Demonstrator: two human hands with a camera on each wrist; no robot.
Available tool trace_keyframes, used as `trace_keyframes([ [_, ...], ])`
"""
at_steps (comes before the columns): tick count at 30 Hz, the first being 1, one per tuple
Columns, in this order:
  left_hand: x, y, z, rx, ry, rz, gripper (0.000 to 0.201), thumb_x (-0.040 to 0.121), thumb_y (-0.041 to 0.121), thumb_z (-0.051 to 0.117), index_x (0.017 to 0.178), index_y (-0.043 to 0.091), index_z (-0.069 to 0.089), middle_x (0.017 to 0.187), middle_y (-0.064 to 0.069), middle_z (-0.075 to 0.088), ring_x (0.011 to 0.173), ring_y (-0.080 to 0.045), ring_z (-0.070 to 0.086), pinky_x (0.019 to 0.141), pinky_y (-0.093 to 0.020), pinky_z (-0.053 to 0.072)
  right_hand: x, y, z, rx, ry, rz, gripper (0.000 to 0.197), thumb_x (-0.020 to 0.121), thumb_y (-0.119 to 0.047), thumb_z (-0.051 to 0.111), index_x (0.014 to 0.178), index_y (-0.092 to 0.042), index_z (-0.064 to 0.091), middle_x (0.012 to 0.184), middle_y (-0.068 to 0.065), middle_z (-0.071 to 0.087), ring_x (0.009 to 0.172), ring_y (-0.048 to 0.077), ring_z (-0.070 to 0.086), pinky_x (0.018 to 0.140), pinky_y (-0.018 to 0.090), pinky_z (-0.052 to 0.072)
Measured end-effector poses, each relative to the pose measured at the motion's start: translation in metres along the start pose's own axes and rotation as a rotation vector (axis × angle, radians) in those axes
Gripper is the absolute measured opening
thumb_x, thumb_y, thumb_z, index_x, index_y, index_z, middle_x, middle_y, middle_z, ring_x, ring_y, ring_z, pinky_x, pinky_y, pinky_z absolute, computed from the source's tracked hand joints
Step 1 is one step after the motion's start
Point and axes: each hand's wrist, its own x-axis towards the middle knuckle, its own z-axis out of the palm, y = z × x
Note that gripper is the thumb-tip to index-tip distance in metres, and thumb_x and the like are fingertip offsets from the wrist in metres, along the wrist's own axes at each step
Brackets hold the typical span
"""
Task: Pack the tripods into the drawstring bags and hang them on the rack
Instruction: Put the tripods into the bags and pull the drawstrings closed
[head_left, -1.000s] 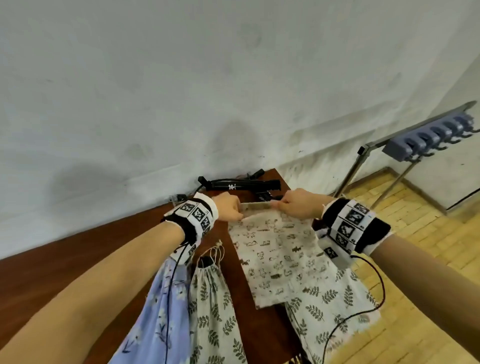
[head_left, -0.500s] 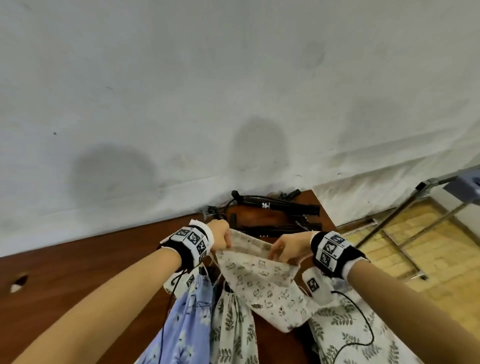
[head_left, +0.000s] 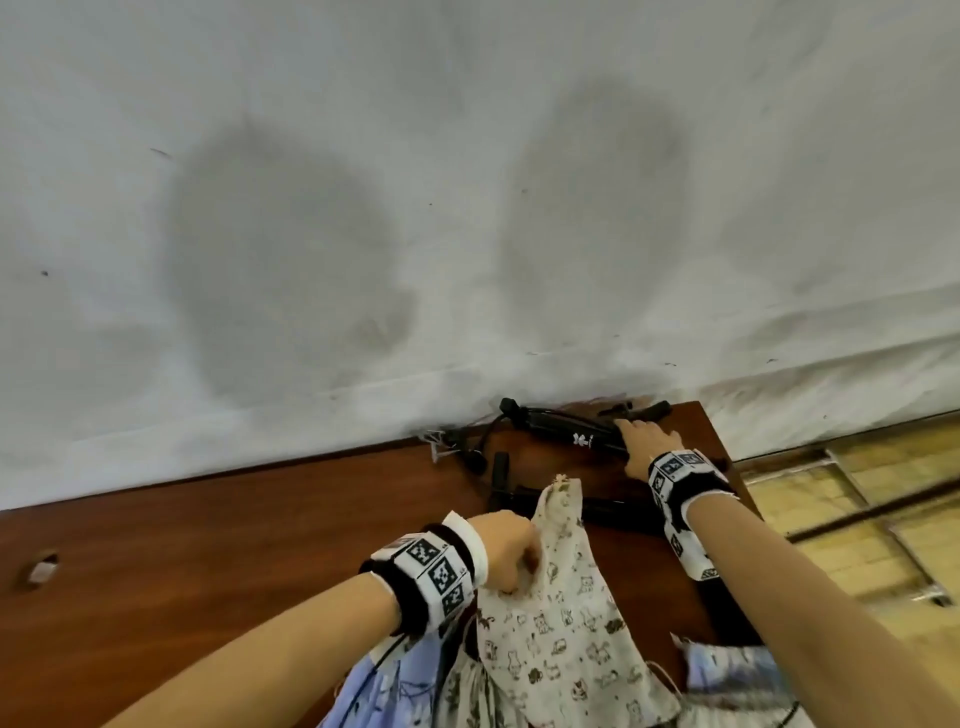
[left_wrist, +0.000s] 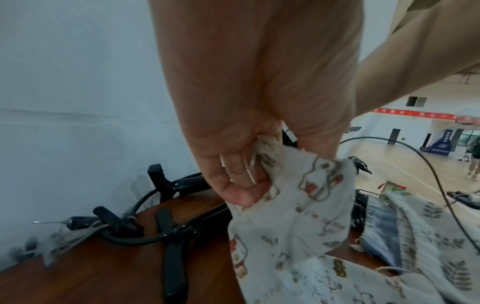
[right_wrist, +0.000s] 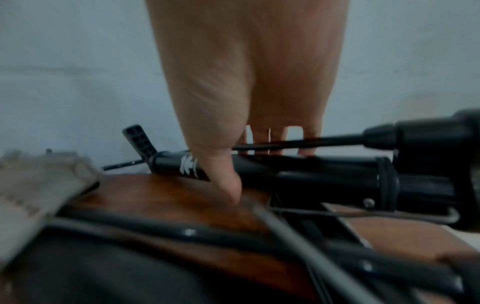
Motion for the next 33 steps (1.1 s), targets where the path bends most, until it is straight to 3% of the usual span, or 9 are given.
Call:
trace_keyframes([
  [6, 0.008, -0.002, 0.002, -0.040, 0.021, 0.037, 0.038, 0.079, -0.001, 0.059, 0.115, 0.008, 0.065, 0.116, -0.010, 0.064, 0.105, -0.028, 0.059, 0.087, -0.038, 0.052, 0.001, 0.001, 0.023, 0.068, -0.037, -0.013, 0.048, 0.088, -0.028, 0.063, 0.131, -0.019, 0.045, 0.128, 0.010, 0.046, 0.121, 0.033, 0.046, 0.098, 0.052, 0.042],
  [9, 0.004, -0.002, 0.003, -0.054, 0.051, 0.023, 0.039, 0.080, 0.000, 0.059, 0.117, 0.010, 0.063, 0.119, -0.008, 0.061, 0.108, -0.026, 0.058, 0.089, -0.036, 0.051, -0.016, 0.005, 0.021, 0.147, 0.095, -0.007, 0.045, 0.089, -0.025, 0.062, 0.130, -0.020, 0.043, 0.121, 0.008, 0.053, 0.110, 0.031, 0.055, 0.097, 0.051, 0.039],
  [13, -0.010, 0.003, -0.003, -0.172, 0.136, 0.017, 0.035, 0.084, -0.007, 0.049, 0.110, 0.007, 0.066, 0.123, -0.007, 0.060, 0.113, -0.023, 0.056, 0.090, -0.027, 0.047, -0.051, 0.013, 0.013, 0.239, 0.350, -0.034, 0.039, 0.082, -0.011, 0.059, 0.116, -0.025, 0.047, 0.095, -0.001, 0.066, 0.099, 0.024, 0.062, 0.105, 0.044, 0.027],
  [17, -0.028, 0.017, -0.009, -0.310, 0.246, -0.020, 0.039, 0.084, -0.012, 0.043, 0.107, 0.006, 0.069, 0.123, -0.006, 0.061, 0.117, -0.021, 0.054, 0.083, -0.022, 0.042, -0.092, 0.012, 0.012, 0.190, 0.464, -0.079, 0.039, 0.079, -0.008, 0.060, 0.111, -0.028, 0.050, 0.092, -0.006, 0.065, 0.100, 0.019, 0.061, 0.113, 0.039, 0.019],
  [22, -0.059, 0.036, -0.006, -0.415, 0.403, -0.016, 0.034, 0.086, -0.011, 0.043, 0.102, 0.004, 0.069, 0.128, -0.005, 0.056, 0.127, -0.015, 0.042, 0.095, -0.021, 0.035, -0.142, 0.010, 0.024, 0.259, 0.646, -0.065, 0.042, 0.071, -0.003, 0.069, 0.103, -0.027, 0.056, 0.083, -0.006, 0.063, 0.093, 0.022, 0.063, 0.112, 0.040, 0.025],
  [24, -0.070, 0.044, -0.004, -0.493, 0.486, -0.010, 0.035, 0.084, -0.012, 0.043, 0.083, 0.009, 0.071, 0.115, -0.004, 0.063, 0.117, -0.013, 0.049, 0.096, -0.022, 0.037, -0.161, 0.010, 0.026, 0.342, 0.722, -0.034, 0.040, 0.072, -0.004, 0.070, 0.103, -0.026, 0.060, 0.084, -0.006, 0.064, 0.093, 0.022, 0.063, 0.111, 0.040, 0.025],
  [27, -0.085, 0.050, -0.002, -0.685, 0.667, 0.051, 0.028, 0.085, -0.002, 0.043, 0.062, 0.011, 0.054, 0.074, -0.007, 0.058, 0.064, -0.013, 0.054, 0.065, -0.028, 0.050, -0.190, 0.011, 0.022, 0.507, 0.797, 0.005, 0.037, 0.076, -0.006, 0.069, 0.107, -0.026, 0.063, 0.089, -0.005, 0.065, 0.096, 0.020, 0.062, 0.112, 0.037, 0.021],
  [31, -0.110, 0.050, -0.013, -0.687, 1.005, 0.106, 0.016, 0.094, 0.020, 0.046, 0.088, 0.034, 0.052, 0.064, -0.007, 0.065, 0.053, -0.014, 0.062, 0.064, -0.032, 0.057, -0.223, 0.018, 0.010, 0.703, 0.868, 0.032, 0.033, 0.074, -0.003, 0.068, 0.096, -0.027, 0.062, 0.081, -0.008, 0.067, 0.086, 0.018, 0.063, 0.109, 0.041, 0.029],
  [33, -0.121, 0.049, -0.025, -0.628, 1.132, 0.094, 0.033, 0.093, 0.019, 0.048, 0.115, 0.044, 0.045, 0.051, 0.003, 0.055, 0.044, -0.009, 0.052, 0.057, -0.022, 0.051, -0.240, 0.021, 0.003, 0.732, 0.887, 0.036, 0.029, 0.074, -0.003, 0.067, 0.088, -0.027, 0.060, 0.075, -0.008, 0.065, 0.080, 0.021, 0.063, 0.104, 0.040, 0.034],
])
